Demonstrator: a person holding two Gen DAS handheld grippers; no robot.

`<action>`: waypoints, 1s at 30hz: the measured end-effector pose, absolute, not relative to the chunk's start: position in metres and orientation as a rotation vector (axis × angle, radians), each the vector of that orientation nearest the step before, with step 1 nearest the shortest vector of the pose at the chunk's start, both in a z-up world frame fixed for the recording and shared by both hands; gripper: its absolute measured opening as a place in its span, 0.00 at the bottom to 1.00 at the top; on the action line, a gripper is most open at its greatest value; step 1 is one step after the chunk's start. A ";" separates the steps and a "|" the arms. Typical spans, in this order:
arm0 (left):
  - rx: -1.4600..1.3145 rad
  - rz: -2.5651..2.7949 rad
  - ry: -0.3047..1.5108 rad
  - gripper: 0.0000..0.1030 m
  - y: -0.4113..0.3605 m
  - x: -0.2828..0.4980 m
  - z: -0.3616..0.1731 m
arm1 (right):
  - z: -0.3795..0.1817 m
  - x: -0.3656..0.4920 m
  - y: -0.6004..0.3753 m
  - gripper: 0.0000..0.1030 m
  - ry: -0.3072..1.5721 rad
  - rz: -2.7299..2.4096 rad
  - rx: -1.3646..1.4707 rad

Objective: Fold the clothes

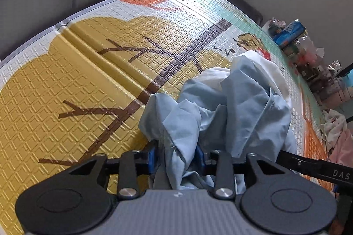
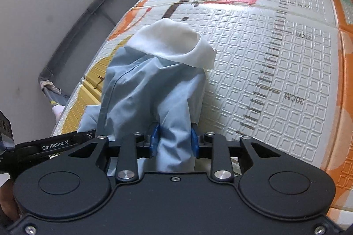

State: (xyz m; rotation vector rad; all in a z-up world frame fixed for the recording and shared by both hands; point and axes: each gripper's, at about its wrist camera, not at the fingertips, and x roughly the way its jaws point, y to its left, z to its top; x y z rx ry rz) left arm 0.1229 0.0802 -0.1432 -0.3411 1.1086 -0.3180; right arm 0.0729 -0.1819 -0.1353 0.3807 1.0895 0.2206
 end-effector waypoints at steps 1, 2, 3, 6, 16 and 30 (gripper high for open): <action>-0.340 -0.328 1.102 0.36 0.080 0.123 -0.142 | -0.134 0.072 -0.184 0.34 1.085 0.217 0.384; -0.339 -0.337 1.093 0.37 0.080 0.123 -0.140 | -0.131 0.072 -0.185 0.34 1.080 0.213 0.386; -0.337 -0.346 1.083 0.37 0.080 0.123 -0.138 | -0.129 0.071 -0.187 0.35 1.074 0.209 0.389; -0.317 -0.361 1.075 0.37 0.075 0.128 -0.134 | -0.119 0.070 -0.194 0.36 1.043 0.188 0.401; -0.265 -0.382 1.073 0.40 0.059 0.142 -0.129 | -0.118 0.105 -0.204 0.37 1.039 0.086 0.384; -0.237 -0.521 1.108 0.42 0.036 0.150 -0.142 | -0.140 0.116 -0.191 0.37 1.074 0.167 0.454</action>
